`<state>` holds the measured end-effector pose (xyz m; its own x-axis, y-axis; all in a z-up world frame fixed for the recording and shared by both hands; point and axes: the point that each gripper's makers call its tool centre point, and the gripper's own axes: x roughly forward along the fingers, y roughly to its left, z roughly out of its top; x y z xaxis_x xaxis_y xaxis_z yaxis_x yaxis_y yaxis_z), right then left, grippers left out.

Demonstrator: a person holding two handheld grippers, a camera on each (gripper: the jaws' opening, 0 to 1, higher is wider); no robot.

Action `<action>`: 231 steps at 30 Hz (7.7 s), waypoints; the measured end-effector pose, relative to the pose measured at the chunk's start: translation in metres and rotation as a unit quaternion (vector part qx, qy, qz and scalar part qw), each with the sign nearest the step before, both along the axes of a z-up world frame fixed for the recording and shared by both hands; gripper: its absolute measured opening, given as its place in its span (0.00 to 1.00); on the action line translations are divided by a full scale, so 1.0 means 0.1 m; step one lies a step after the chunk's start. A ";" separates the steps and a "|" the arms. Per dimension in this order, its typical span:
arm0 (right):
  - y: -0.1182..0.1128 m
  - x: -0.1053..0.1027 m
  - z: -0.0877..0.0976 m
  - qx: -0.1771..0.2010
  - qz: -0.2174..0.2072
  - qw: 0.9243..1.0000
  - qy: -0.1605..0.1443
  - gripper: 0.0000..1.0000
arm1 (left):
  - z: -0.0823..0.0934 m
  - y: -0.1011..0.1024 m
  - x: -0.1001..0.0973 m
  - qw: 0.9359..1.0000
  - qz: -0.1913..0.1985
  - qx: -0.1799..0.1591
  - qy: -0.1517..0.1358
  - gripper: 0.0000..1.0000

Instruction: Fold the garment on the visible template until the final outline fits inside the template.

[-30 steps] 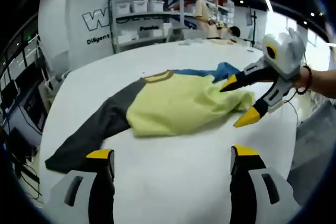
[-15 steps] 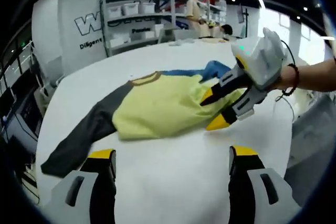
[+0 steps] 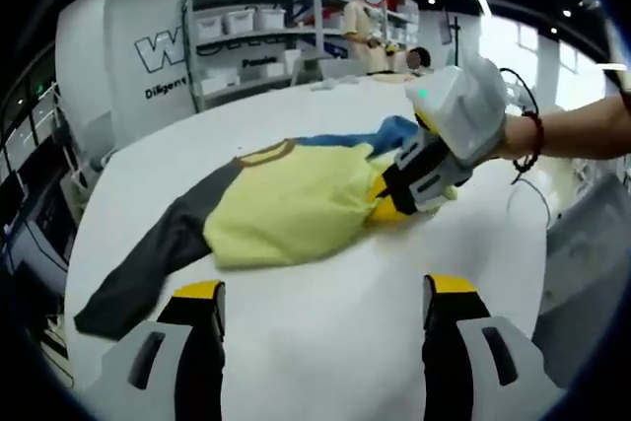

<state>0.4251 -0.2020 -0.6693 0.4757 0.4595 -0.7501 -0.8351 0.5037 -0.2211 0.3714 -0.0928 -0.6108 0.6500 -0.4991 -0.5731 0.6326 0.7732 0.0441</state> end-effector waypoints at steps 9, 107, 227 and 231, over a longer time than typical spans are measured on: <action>0.03 0.14 0.36 0.107 -0.036 0.992 0.061 0.00 | -0.05 -0.02 0.01 1.000 -0.002 0.003 0.007 0.75; -0.48 1.19 0.17 0.203 -0.229 0.942 0.142 0.00 | -0.40 -0.55 1.40 1.000 0.012 -0.013 0.015 0.00; -0.92 -0.47 0.56 0.244 -0.216 0.937 0.125 0.61 | 0.34 -0.53 -0.14 0.977 -0.209 0.041 0.015 0.01; -1.00 -0.52 0.53 0.240 -0.226 0.936 0.125 0.61 | 0.25 -0.46 -0.24 0.975 -0.212 0.047 0.044 0.01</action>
